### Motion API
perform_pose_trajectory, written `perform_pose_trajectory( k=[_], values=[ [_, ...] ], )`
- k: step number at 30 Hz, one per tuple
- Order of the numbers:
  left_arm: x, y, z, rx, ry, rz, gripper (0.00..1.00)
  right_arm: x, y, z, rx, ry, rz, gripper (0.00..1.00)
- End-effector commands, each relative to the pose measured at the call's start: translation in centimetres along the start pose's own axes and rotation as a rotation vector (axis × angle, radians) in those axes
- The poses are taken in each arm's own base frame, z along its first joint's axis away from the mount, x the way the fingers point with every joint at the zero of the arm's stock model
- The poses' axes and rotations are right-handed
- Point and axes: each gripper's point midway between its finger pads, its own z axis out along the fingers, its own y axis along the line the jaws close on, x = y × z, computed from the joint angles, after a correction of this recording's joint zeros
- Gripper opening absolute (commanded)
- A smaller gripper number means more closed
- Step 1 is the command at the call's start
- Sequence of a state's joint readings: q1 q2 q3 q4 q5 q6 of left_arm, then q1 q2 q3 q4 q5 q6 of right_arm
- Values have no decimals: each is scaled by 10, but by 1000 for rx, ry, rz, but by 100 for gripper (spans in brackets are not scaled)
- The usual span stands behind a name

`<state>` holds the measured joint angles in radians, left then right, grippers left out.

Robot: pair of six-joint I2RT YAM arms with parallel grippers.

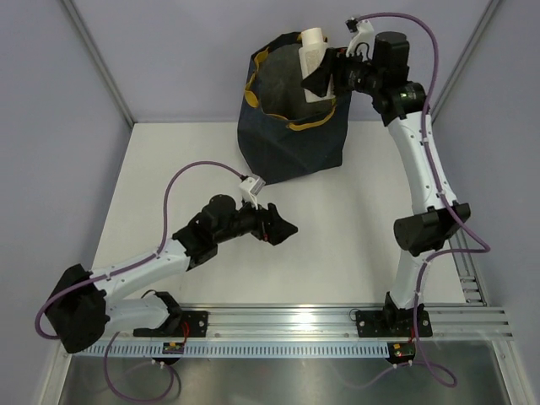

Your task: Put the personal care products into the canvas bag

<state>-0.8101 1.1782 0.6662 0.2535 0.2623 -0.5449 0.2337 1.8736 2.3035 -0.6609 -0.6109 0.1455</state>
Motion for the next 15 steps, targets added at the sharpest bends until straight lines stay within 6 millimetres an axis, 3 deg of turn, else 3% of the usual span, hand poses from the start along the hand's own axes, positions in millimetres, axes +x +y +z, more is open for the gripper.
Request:
perform_pose_trajectory(
  k=[1,3,4,5,7,12,15],
  values=[
    [-1,13,-13,-73,-34,50,99,-54,-16,38,195,-243,-6,0],
    [-4,17,-21,-103,-65,47,99,-49,-45,60,338,-278,-18,0],
    [1,21,-24,-118,-60,41,99,-55,-47,66,362,-317,-37,0],
    [0,24,-26,-135,-72,40,99,-45,-48,81,377,-305,-60,0],
    [-1,25,-32,-146,-87,43,99,-41,-55,90,412,-312,-78,0],
    [1,34,-40,-189,-96,69,99,8,-65,124,430,-203,-112,1],
    [1,37,-41,-204,-94,81,99,42,-75,137,421,-132,-80,10]
  ],
)
